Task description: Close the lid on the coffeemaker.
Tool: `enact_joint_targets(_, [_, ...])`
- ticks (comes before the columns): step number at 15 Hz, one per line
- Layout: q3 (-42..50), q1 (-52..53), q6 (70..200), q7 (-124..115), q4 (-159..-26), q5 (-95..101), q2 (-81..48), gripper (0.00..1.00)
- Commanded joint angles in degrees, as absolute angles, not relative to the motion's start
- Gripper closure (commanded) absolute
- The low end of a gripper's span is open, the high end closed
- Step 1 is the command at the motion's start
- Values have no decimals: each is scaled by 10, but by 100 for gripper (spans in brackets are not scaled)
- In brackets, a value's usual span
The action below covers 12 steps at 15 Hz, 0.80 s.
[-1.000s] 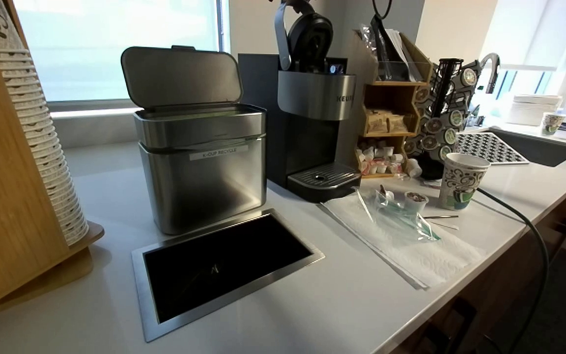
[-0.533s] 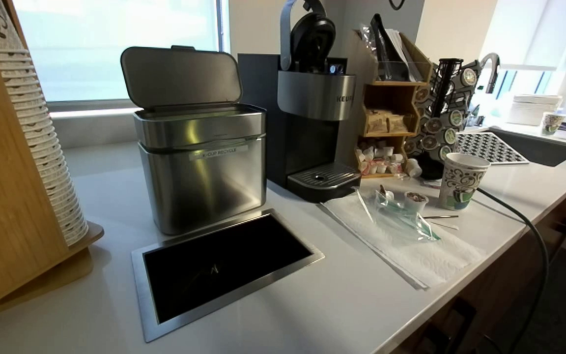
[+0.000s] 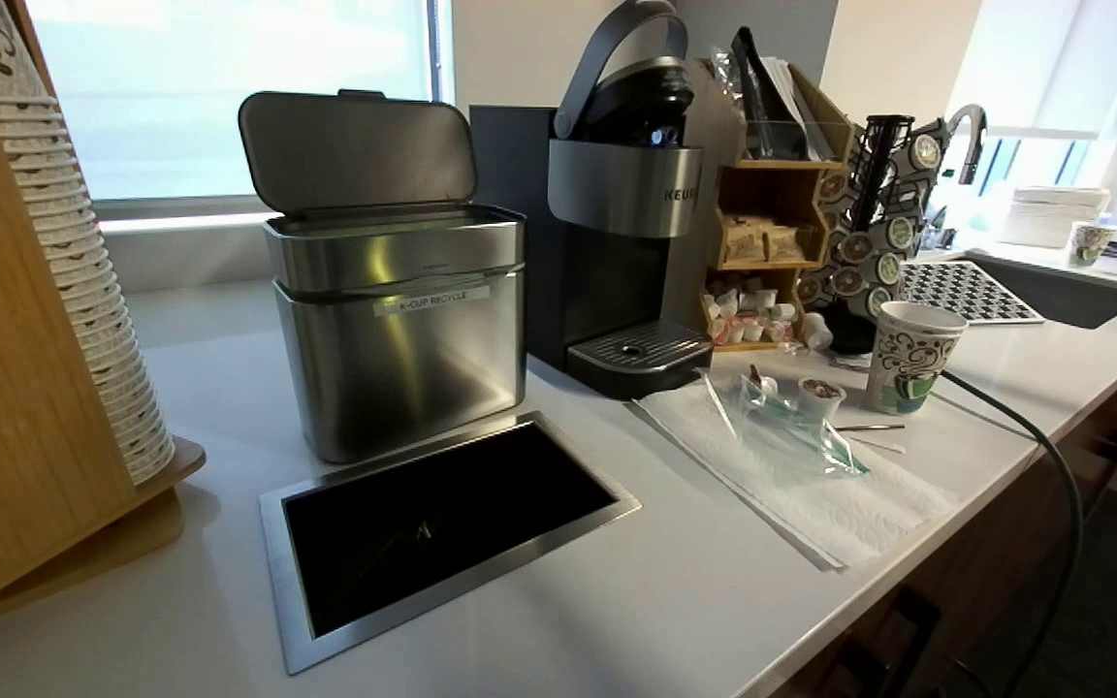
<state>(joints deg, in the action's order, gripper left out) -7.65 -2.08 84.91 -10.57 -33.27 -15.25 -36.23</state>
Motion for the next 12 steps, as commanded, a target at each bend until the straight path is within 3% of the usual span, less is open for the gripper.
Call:
enact_joint_targets(1, [-88, -43, 793, -166, -360, -194, -353, 0])
enact_joint_targets(12, [-87, -78, 727, -357, -504, -291, -290, 0])
